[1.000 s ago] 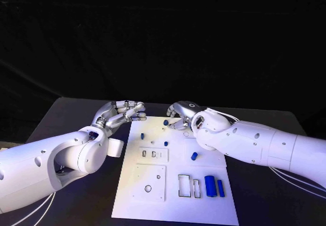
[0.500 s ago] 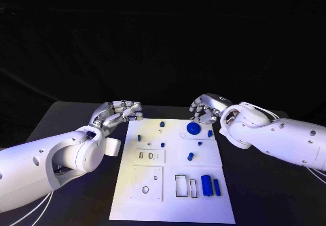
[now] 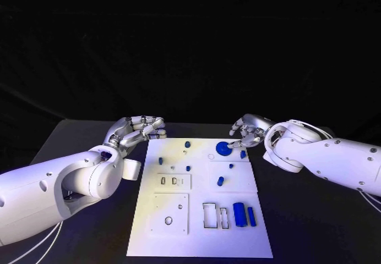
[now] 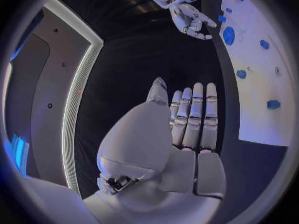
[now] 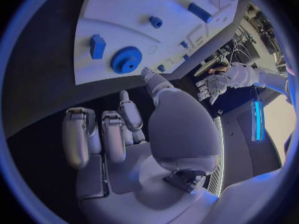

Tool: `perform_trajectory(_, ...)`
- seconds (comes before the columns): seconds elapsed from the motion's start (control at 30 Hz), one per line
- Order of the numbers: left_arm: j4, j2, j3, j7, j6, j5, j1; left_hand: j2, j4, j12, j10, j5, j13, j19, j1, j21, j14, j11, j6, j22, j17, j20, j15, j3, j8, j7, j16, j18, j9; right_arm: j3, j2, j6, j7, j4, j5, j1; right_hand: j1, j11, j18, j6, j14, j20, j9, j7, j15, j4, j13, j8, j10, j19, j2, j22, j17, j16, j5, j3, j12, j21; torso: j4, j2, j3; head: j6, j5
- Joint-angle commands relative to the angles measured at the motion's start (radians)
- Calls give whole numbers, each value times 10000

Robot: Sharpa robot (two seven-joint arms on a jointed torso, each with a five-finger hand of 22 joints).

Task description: Assemble the parts on the task board

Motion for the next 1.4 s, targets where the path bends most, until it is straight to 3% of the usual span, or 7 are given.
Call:
perform_trajectory(0.03,-9,29,7,70,214,27,18,21,-5,-56,-24,-51,4,-5,97,-64,-76,9,-40,-10,9,59,17,-55,-44,-8,-52,175,10,-15,187,476,-35,-178,338,-97,126,8,-161,-81,1043,0,22,15,80,106,230,43,124,99,-6,1344,2624,40,11,6,230,80,15,11,-5,-21,14)
perform_trajectory(0.27,-16,25,7,65,218,27,18,21,-5,-56,-24,-51,4,-5,97,-64,-76,9,-40,-10,9,59,17,-55,-44,-8,-52,175,10,-33,512,419,38,-566,318,-273,199,15,-179,-62,1043,12,51,20,90,152,489,56,268,151,22,1422,2624,40,139,69,489,133,30,23,-13,-78,15)
perform_trajectory(0.33,-17,22,7,63,218,27,18,21,-5,-56,-24,-51,4,-5,97,-64,-76,9,-40,-10,9,59,17,-55,-44,-8,-52,175,10,-36,588,390,47,-651,268,-311,213,17,-184,-64,1043,14,57,22,93,162,556,55,305,166,23,1445,2624,40,184,90,552,149,43,42,1,-88,14)
perform_trajectory(0.67,-15,10,7,60,221,27,19,21,-5,-56,-24,-51,4,-5,97,-64,-76,9,-40,-10,9,59,17,-55,-44,-8,-52,175,10,-42,769,316,17,-936,47,-371,242,18,-199,-33,1043,20,74,21,97,191,650,68,349,207,54,1503,2624,40,266,180,651,190,39,28,0,-156,31)
perform_trajectory(1.07,-21,3,7,45,233,27,19,39,-9,-62,-23,-56,7,-4,121,-79,-80,2,-37,-23,44,61,15,-77,-50,-7,-72,178,34,-43,865,384,-2,-1051,11,-421,334,-16,-224,216,1043,7,112,-17,75,222,962,139,553,278,172,1619,2624,40,224,733,956,263,37,22,2,-202,49)
perform_trajectory(1.4,-15,-13,7,-8,272,27,19,44,-4,-65,-28,-58,7,-4,119,-84,-85,5,-42,-26,52,62,17,-86,-54,-4,-80,177,39,-45,900,426,-99,-1044,-326,-457,373,-50,-240,434,1043,-17,95,-54,47,158,1187,159,732,322,85,1690,2624,40,159,1185,1162,306,22,25,2,-244,80)
